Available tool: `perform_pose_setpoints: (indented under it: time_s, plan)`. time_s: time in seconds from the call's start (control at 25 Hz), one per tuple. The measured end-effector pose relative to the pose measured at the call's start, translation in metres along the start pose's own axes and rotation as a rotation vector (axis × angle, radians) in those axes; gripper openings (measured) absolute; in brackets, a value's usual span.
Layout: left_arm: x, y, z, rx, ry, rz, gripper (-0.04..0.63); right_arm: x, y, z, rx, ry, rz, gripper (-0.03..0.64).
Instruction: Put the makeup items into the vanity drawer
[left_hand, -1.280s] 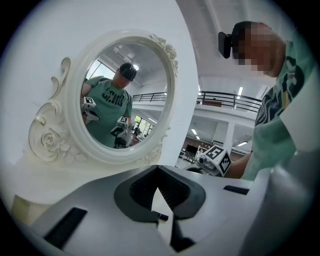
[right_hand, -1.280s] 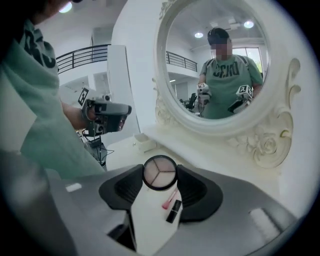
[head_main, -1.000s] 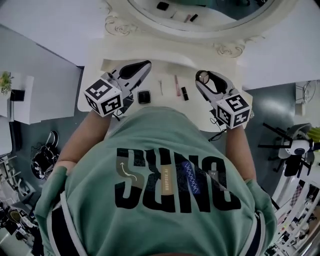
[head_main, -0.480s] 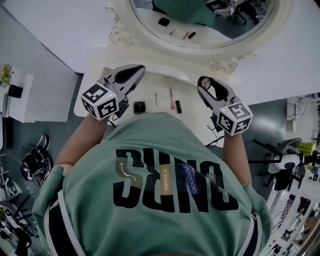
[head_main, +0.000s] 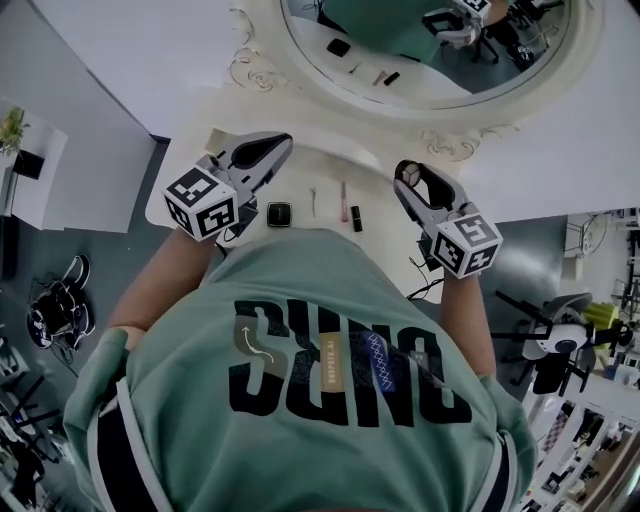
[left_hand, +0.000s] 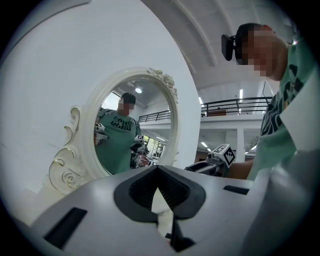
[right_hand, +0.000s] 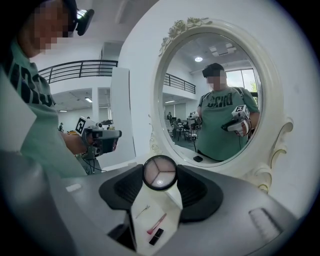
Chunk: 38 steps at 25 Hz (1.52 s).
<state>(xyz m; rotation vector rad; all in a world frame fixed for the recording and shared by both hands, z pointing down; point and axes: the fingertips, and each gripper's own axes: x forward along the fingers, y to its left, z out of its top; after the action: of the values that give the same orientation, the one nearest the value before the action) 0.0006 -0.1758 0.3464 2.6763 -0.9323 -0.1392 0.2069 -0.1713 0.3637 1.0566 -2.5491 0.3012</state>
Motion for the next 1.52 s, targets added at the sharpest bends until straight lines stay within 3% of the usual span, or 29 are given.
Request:
perform_pose_setpoints:
  time_s: [0.32, 0.6, 0.84, 1.12, 1.52]
  plan:
    - [-0.035, 0.034, -0.010, -0.045, -0.025, 0.103, 0.002, 0.059, 0.024, 0.001, -0.014, 0.062, 0.112, 0.224]
    - [-0.104, 0.086, -0.027, -0.094, -0.015, 0.241, 0.002, 0.164, 0.086, -0.009, -0.027, 0.157, 0.273, 0.224]
    - [-0.155, 0.136, -0.047, -0.149, 0.016, 0.283, 0.002, 0.267, 0.141, -0.044, -0.018, 0.268, 0.336, 0.222]
    - [-0.200, 0.183, -0.061, -0.207, 0.056, 0.264, 0.002, 0.340, 0.162, -0.095, 0.134, 0.403, 0.253, 0.224]
    - [-0.225, 0.206, -0.071, -0.262, 0.068, 0.216, 0.002, 0.366, 0.156, -0.128, 0.244, 0.522, 0.115, 0.224]
